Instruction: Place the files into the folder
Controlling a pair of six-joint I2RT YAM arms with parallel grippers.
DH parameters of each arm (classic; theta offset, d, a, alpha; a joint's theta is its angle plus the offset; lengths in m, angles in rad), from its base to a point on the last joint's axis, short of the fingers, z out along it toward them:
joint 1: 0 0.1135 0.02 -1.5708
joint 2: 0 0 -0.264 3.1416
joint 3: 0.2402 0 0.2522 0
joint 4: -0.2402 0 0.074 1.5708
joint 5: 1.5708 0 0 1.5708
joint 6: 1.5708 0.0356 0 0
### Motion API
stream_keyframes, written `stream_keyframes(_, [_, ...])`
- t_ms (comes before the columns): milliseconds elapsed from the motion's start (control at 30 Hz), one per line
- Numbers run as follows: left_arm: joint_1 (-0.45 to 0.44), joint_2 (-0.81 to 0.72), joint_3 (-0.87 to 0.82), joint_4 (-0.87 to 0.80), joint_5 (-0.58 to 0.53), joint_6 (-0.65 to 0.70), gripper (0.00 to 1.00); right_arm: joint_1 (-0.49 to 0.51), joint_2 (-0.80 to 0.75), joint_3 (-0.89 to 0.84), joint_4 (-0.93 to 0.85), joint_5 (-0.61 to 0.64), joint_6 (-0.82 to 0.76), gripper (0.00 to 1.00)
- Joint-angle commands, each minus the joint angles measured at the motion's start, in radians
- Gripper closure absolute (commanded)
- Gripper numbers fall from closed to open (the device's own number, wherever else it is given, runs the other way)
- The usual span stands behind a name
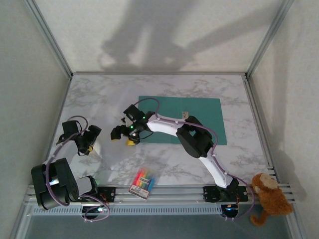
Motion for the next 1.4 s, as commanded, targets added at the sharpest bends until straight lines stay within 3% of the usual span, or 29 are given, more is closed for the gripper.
stream_keyframes(0, [0.034, -0.033, 0.04, 0.086, -0.135, 0.05, 0.01, 0.013, 0.015, 0.01, -0.057, 0.025, 0.023, 0.09])
stream_keyframes(167, [0.034, -0.098, 0.045, -0.008, -0.221, 0.001, 0.0, 0.01, 0.001, -0.001, -0.033, 0.014, 0.039, 0.09])
stream_keyframes(433, [0.028, -0.159, -0.022, -0.024, -0.11, -0.061, 0.01, -0.001, -0.006, 0.159, -0.181, 0.042, -0.131, 0.09])
stream_keyframes(533, [-0.013, -0.208, -0.043, -0.035, -0.101, -0.078, 0.02, -0.02, 0.003, 0.222, -0.243, 0.06, -0.214, 0.09])
stream_keyframes(733, [-0.148, -0.301, -0.08, -0.075, -0.194, -0.128, 0.05, -0.054, 0.025, 0.296, -0.323, 0.112, -0.344, 0.12])
stream_keyframes(967, [-0.308, -0.346, -0.137, -0.071, -0.301, -0.219, 0.09, -0.087, 0.065, 0.308, -0.317, 0.109, -0.39, 0.16])
stream_keyframes(1367, [-0.338, -0.374, -0.198, -0.098, -0.341, -0.241, 0.12, -0.094, 0.139, 0.342, -0.307, 0.079, -0.382, 0.19])
